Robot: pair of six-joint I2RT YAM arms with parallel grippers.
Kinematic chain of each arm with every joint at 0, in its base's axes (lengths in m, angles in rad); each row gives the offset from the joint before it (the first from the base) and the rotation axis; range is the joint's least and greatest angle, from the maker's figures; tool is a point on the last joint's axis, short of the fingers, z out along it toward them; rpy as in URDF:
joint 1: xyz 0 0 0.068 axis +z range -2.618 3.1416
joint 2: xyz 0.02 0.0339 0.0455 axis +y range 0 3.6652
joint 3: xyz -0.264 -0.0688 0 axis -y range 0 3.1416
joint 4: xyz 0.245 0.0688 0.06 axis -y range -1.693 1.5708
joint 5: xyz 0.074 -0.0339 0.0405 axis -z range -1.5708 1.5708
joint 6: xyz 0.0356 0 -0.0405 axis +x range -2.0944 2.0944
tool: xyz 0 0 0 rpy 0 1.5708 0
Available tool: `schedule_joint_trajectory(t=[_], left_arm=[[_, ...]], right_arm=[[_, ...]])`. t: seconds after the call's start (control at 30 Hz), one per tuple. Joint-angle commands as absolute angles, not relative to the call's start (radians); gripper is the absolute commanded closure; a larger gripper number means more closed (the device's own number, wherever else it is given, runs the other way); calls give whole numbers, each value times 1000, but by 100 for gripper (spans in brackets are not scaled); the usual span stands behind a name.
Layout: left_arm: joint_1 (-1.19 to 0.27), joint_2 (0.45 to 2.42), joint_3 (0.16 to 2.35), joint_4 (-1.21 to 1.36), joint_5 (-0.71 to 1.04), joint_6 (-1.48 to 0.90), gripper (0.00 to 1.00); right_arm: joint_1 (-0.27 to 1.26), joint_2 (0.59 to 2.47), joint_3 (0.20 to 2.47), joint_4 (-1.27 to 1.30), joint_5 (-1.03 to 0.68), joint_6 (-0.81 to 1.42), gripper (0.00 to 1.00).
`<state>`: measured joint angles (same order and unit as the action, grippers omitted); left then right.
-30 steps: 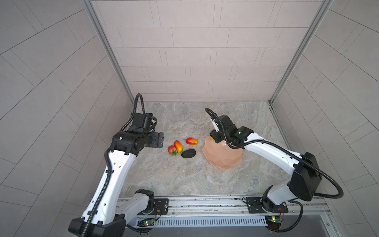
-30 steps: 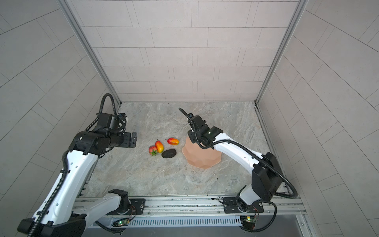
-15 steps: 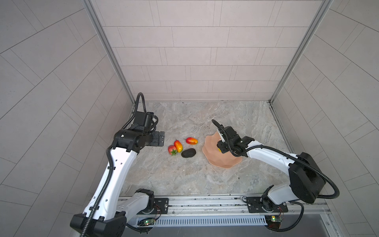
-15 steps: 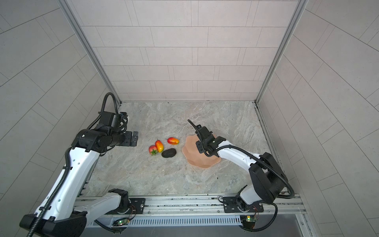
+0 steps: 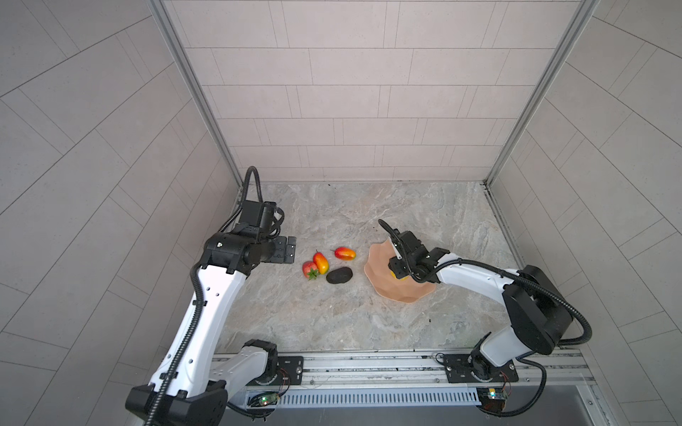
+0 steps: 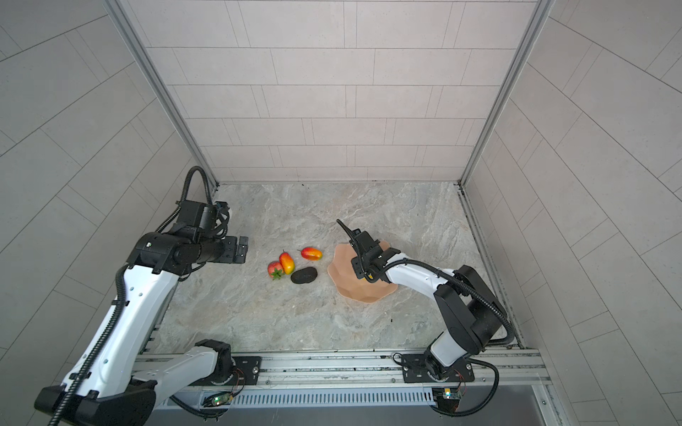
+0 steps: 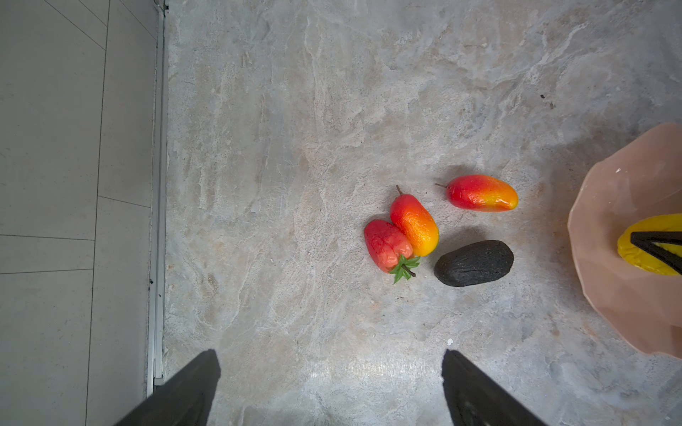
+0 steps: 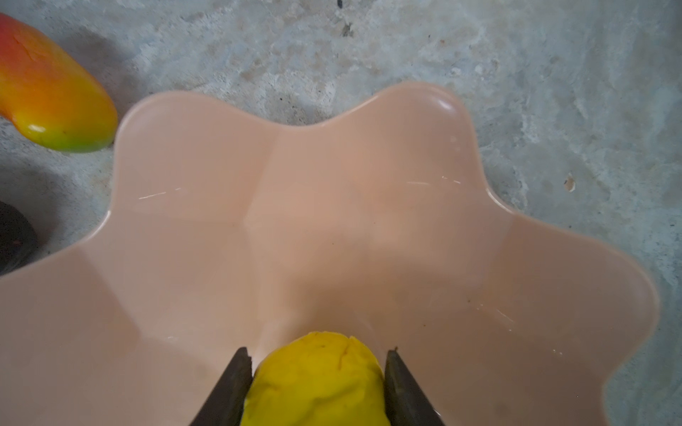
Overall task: Place and organize the fake fruits in the fruit bowl
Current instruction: 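Carry the lemon into the pink bowl and open the right gripper, then reach the right gripper to the red-orange mango and grasp it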
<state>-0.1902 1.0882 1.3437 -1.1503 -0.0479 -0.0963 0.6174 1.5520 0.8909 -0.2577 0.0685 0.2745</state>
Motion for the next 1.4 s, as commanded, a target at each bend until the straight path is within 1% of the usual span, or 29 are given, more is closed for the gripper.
schedule_joint_trajectory(t=[0.0, 0.13, 0.47, 0.53, 0.73, 0.83, 0.93, 1.23, 1.37], left_arm=[[-190, 1074, 1376, -1177, -60, -91, 0], [-190, 1079, 1373, -1177, -58, -90, 0], [-190, 1078, 1371, -1175, -58, -84, 0], [-189, 1077, 1370, -1175, -59, -84, 0], [-190, 1073, 1368, -1177, -60, -84, 0], [-190, 1071, 1365, -1177, -59, -86, 0], [-189, 1072, 1362, -1175, -48, -92, 0], [-190, 1066, 1359, -1177, -40, -96, 0], [-190, 1066, 1365, -1186, -44, -94, 0]], right_arm=[[626, 1561, 888, -251, 71, 291, 59], [627, 1565, 898, -263, 73, 288, 55], [629, 1525, 926, -320, 82, 267, 34], [634, 1508, 941, -342, 88, 258, 27], [691, 1467, 1049, -423, 114, 209, 1], [730, 1482, 1111, -431, 103, 182, 0], [754, 1539, 1179, -417, 85, 166, 0], [791, 1834, 1465, -403, 11, 135, 1], [792, 1976, 1585, -425, -4, 137, 5]])
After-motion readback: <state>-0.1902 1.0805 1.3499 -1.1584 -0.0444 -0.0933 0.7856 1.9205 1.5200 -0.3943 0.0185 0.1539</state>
